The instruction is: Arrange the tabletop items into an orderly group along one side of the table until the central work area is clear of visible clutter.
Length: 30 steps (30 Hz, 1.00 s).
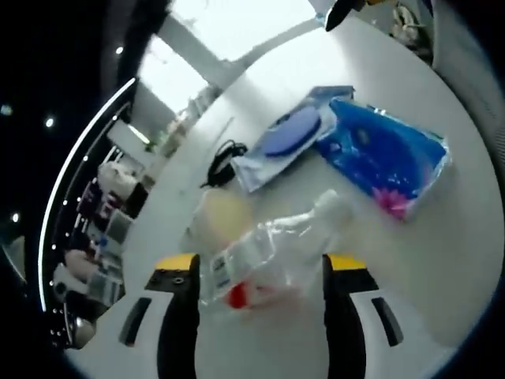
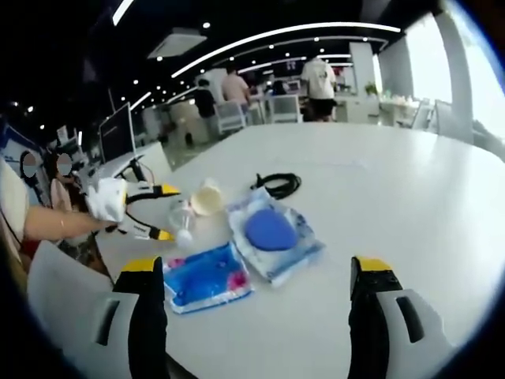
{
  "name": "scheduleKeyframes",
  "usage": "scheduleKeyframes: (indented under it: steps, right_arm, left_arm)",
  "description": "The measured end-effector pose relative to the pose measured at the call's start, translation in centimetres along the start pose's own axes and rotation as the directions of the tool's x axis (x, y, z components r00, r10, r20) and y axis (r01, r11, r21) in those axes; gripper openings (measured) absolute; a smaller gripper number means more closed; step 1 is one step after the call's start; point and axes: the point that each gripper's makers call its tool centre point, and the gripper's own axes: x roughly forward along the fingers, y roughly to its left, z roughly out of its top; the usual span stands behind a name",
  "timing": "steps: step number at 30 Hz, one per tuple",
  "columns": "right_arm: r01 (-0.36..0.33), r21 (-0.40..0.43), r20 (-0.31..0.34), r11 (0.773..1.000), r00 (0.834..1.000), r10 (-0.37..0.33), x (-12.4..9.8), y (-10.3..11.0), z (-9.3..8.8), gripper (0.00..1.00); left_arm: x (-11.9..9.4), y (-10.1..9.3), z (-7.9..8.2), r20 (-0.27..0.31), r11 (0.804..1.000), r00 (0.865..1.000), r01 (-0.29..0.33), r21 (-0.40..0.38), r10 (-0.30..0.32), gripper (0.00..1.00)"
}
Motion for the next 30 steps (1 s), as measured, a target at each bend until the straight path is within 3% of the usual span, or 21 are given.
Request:
scheduleKeyframes:
  steps: [14,19,24,27,30]
  right_arm:
    - [0.006,-0.007,-0.014,1.000,1.000,-0.006,0.1,-0.2,-0.2,0.96]
    - [0.004,-0.012,-0.018,1.000,1.000,-0.004,0.1,-0.2,-0.4,0.96]
    - [0.004,-0.013,-0.020,1.000,1.000,-0.005,0.1,-0.3,-0.4,0.95]
    - [0.005,-0.014,-0.023,1.000,1.000,-0.005,0.1,-0.3,-0.5,0.95]
    - [0.004,-0.015,-0.025,1.000,1.000,-0.004,0.1,-0.3,-0.5,0.94]
  left_arm:
    - [0.8,-0.8,0.5,-0.018,0.994,1.000,0.012,0.109,-0.011,0.52]
    - [0.8,-1.3,1.0,-0.010,0.975,1.000,0.025,0.222,-0.023,0.44]
    - [0.9,-1.5,1.0,-0.023,0.972,0.999,0.047,0.229,-0.043,0.43]
    - [0.9,-1.8,1.2,-0.015,0.952,0.998,0.062,0.301,-0.060,0.41]
    - [1.0,-2.1,1.1,-0.020,0.945,0.998,0.062,0.320,-0.058,0.39]
